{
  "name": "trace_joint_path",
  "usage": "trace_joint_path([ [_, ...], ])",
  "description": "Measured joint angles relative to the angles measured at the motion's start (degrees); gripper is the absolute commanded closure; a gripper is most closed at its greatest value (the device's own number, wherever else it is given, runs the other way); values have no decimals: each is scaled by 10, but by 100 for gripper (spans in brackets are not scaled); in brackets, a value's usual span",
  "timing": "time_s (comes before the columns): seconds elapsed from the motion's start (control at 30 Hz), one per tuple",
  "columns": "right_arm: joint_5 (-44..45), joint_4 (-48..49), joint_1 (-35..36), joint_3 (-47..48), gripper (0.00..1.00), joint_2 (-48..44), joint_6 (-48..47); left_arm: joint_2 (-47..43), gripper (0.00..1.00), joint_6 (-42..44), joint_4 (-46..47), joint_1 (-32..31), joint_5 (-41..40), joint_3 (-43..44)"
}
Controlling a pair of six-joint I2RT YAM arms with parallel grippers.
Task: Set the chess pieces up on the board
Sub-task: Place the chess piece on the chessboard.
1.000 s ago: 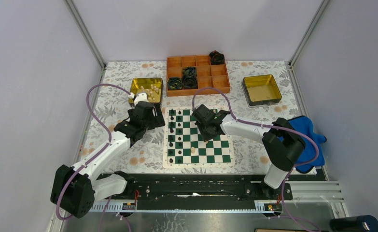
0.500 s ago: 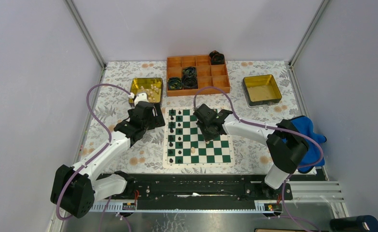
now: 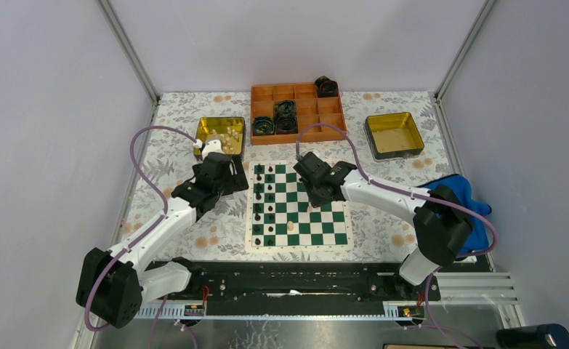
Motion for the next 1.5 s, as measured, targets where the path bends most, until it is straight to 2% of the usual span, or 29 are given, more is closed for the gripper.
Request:
trace_joint_path([
  [0.17,16,-8,-20,2,95,0,0,0,1,0,0,0,0,0],
  [0.63,26,2,-137,7,95,13,-10,1,1,0,0,0,0,0],
  [1.5,9,31,-177,58,95,103,-35,17,1,0,0,-1,0,0],
])
